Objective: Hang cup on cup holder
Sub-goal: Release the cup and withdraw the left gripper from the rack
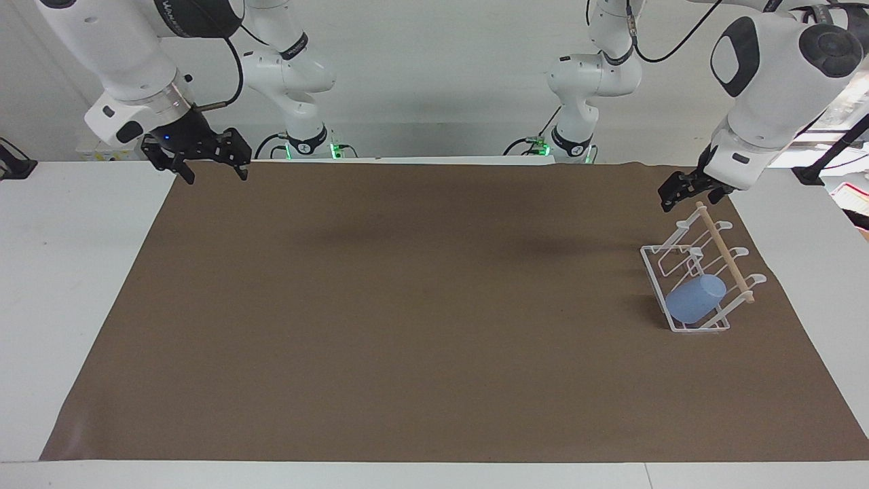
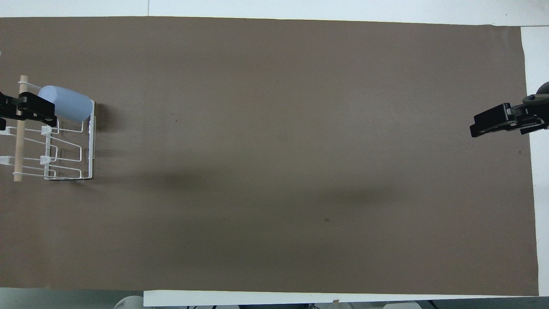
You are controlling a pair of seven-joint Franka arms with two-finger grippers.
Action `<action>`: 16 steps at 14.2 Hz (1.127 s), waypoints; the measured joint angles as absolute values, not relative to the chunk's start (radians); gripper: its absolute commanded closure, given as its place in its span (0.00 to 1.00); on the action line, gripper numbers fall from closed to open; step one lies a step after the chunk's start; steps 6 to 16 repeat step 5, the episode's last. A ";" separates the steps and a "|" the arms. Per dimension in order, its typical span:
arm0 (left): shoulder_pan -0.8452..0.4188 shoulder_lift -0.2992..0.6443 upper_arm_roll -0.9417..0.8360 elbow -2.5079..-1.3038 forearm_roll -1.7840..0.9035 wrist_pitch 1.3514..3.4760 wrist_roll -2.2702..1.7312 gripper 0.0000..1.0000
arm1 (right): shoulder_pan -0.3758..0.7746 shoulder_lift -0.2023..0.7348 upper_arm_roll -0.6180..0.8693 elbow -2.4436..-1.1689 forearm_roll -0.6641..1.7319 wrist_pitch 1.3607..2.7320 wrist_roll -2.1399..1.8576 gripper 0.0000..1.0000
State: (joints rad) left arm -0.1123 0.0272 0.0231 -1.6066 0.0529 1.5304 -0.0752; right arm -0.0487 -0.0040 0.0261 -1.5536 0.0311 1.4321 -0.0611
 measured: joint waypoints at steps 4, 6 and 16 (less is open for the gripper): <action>-0.083 0.047 0.024 -1.553 -0.003 1.523 -0.058 0.00 | -0.051 -0.004 0.026 -1.554 0.031 1.431 -0.061 0.01; -0.083 0.050 0.024 -1.545 -0.004 1.520 -0.057 0.00 | -0.052 -0.004 0.026 -1.554 0.031 1.431 -0.061 0.01; -0.083 0.050 0.024 -1.545 -0.004 1.520 -0.057 0.00 | -0.052 -0.004 0.026 -1.554 0.031 1.431 -0.061 0.01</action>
